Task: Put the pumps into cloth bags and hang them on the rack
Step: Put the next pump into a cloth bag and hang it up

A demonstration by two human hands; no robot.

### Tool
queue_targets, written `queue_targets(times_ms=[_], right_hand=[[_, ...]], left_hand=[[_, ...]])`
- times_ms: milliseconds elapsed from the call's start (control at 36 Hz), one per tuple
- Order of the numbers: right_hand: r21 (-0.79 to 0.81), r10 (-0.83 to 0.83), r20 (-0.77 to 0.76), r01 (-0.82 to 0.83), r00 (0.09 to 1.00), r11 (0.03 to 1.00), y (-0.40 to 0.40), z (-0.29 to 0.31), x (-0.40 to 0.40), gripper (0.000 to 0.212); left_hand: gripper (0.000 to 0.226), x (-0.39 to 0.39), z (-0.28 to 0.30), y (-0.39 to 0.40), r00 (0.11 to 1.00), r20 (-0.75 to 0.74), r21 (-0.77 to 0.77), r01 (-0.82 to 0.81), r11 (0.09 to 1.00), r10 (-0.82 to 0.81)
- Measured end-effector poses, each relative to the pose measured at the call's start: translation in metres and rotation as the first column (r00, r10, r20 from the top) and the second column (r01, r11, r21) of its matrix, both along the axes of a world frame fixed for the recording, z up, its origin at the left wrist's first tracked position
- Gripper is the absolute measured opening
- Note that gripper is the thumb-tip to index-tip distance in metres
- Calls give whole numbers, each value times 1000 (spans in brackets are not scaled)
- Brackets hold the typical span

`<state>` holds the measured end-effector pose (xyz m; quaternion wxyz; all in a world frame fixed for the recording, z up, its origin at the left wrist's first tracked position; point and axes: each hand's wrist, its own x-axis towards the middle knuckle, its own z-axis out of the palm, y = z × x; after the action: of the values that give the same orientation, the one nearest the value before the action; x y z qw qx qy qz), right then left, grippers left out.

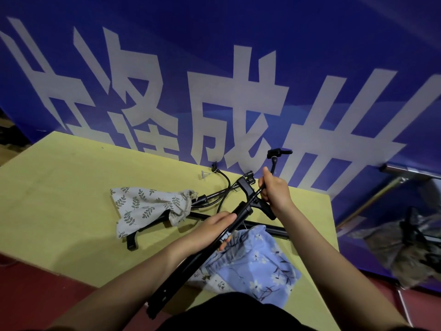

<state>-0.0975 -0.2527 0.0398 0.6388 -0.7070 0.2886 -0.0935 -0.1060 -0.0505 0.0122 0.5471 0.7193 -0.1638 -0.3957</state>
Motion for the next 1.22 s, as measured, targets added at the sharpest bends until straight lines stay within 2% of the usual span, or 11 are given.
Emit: queue_targets(times_ms=[222, 472, 611, 694, 722, 806, 833, 944, 1083, 1139, 1222], right_hand=[[-184, -5, -63, -7, 998, 983, -1, -5, 4, 51], [-88, 297, -95, -305, 950, 948, -1, -10, -10, 48], [-53, 207, -84, -211, 975, 976, 5, -19, -16, 49], [-78, 87, -80, -94, 993, 993, 7, -24, -17, 50], [-90, 60, -79, -67, 995, 994, 7, -26, -17, 51], [-78, 34, -84, -40, 996, 996, 9, -30, -18, 51], [-47, 41, -86, -45, 995, 998, 9, -30, -19, 50], [73, 171, -75, -166, 982, 983, 8, -32, -25, 40], [177, 421, -4, -413, 907, 893, 5, -38, -37, 19], [196, 471, -32, -457, 882, 868, 7, -38, -42, 19], [238, 487, -75, -459, 870, 856, 8, -37, -43, 26]], left_hand=[[28, -2, -13, 1, 999, 24, -60, -22, 998, 23], [18, -6, -25, 10, 999, 37, -24, 33, 999, -32], [34, -9, -26, 16, 998, -66, -34, 2, 999, -4], [64, -10, -30, 18, 998, -56, 20, -20, 1000, 21], [65, -10, -32, 19, 999, -43, 39, 2, 999, 0], [16, -8, -32, 21, 999, -24, -9, 45, 999, -45], [11, -9, -30, 20, 998, -27, -21, 51, 998, -51], [13, -11, -25, 22, 996, -53, -31, 66, 997, -67], [21, -8, -26, 25, 995, -83, -44, 51, 998, -55], [36, -5, -28, 28, 994, -109, -45, 14, 999, -19], [35, -4, -29, 27, 998, -60, -5, 15, 1000, -16]])
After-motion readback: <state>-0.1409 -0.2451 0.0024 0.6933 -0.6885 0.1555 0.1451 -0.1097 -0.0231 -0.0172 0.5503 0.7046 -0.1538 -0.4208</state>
